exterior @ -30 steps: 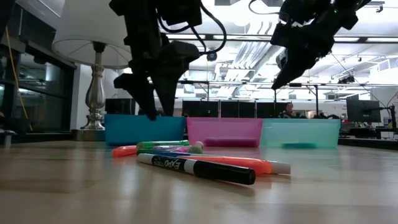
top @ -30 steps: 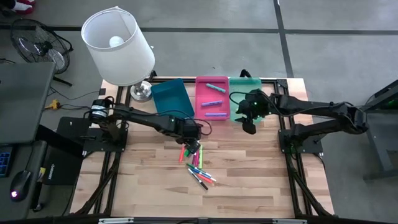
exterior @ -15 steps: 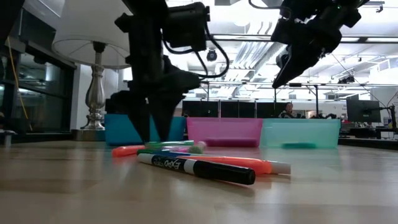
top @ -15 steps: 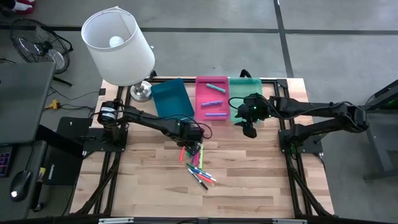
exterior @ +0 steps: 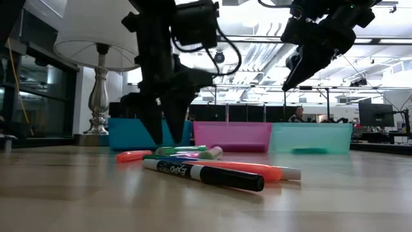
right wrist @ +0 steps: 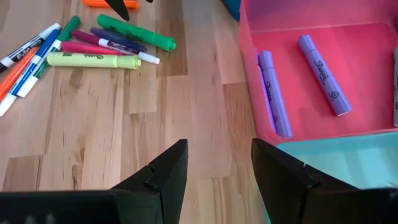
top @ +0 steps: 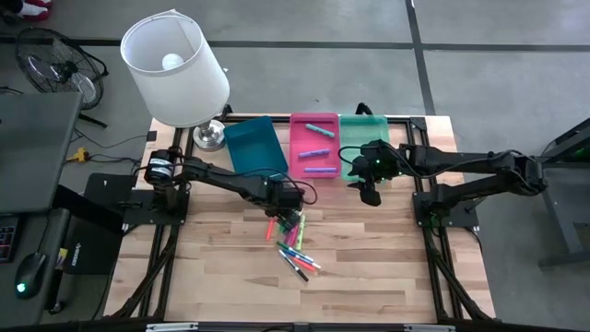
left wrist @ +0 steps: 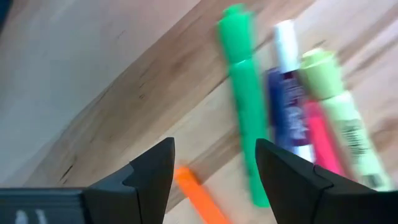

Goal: Pick & Place Markers
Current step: Put the green highlighter into the pink bin

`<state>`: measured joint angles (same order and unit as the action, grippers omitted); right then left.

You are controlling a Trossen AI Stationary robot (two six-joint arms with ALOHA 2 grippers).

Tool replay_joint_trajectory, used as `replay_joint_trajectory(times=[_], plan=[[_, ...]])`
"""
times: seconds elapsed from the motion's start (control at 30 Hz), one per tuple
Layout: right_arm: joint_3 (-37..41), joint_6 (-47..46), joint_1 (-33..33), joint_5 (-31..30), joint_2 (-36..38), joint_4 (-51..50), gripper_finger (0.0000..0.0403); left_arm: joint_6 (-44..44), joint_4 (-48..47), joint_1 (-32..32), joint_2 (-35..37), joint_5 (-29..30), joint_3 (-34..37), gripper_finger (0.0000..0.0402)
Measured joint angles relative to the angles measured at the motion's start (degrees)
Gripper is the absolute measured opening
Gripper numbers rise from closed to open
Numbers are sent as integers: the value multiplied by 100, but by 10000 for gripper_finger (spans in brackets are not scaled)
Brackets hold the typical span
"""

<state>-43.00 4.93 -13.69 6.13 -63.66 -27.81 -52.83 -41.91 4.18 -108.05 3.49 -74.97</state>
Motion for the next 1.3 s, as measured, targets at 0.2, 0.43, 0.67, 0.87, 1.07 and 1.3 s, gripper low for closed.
replay_joint_trajectory(times=[0.2,0.43,0.67,0.87,1.07,1.3], plan=[[0,-1,0,2,0,-27,165,199,29,46,-90,118,-321,220],[0,-1,0,2,0,-42,165,198,-331,33,-181,223,-358,220],[0,-2,0,4,0,-60,165,201,-230,33,-483,118,-355,220],[0,-3,0,4,0,-69,165,196,-195,34,-665,164,-377,220],[0,-3,0,11,0,-85,165,123,-199,66,-831,106,-404,220],[0,-5,0,9,0,-106,165,6,-422,151,-909,117,-671,218]])
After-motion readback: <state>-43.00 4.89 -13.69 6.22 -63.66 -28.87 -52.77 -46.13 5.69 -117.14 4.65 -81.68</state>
